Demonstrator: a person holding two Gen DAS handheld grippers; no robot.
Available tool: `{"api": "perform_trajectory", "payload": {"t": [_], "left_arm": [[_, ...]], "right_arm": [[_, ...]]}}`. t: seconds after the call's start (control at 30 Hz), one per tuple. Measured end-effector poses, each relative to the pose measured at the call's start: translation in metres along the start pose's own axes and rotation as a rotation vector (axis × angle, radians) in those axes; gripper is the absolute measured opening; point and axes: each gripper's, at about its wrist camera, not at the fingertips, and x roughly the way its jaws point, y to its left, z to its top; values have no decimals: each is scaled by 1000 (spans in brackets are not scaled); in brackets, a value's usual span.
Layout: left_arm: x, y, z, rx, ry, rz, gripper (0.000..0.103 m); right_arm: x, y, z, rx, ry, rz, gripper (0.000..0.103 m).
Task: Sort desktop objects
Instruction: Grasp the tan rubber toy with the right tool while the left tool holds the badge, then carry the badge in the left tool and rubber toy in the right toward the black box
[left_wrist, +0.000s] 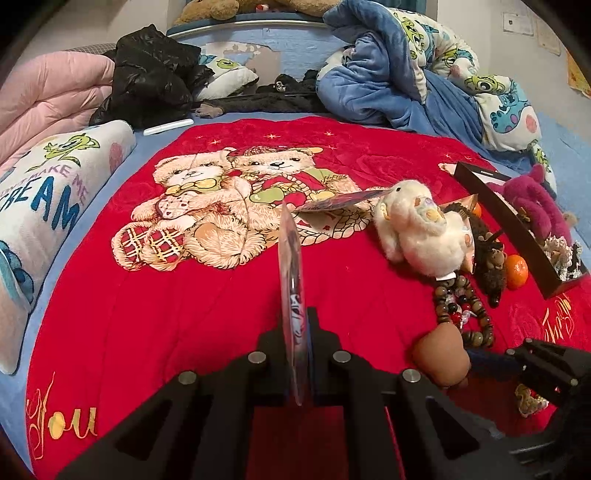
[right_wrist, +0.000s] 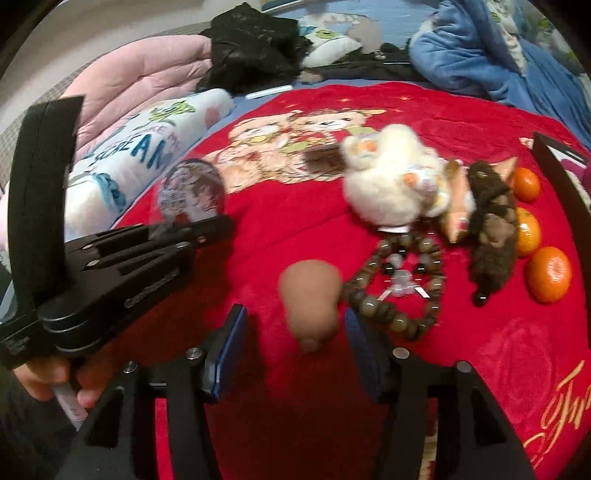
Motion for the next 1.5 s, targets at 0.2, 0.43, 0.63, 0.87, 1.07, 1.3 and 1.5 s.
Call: {"api": "perform_trajectory", "payload": {"t": [0.2,0.43,0.63,0.87,1.07,1.3,1.5], "left_arm": [[-1,1,0,-2,-2,0,7],[-8,2,1,-20,-28,-9,7],[-17,-5,0,8,-52,-37,7],[-25,-28,-3,51,-55,-90,7],[-32,-66,-8,83,-56,-127,7],[-40,-133,-16,134,-53,-183,7],[-42,-198,-18,153,-35,-267,7]], "right_arm": [[2,-5,-1,21,-12,-24,27],[-8,3,1,-3,-46,5,27],[-26,2,5,2,-104,21,27],[-31,-12,8,44,-106,10,27],[-47,-29,4,56,-133,-1,27],[-88,-81,-10,125,-188,-57,27],[-141,-142,-36,214,-255,-157,27]]}}
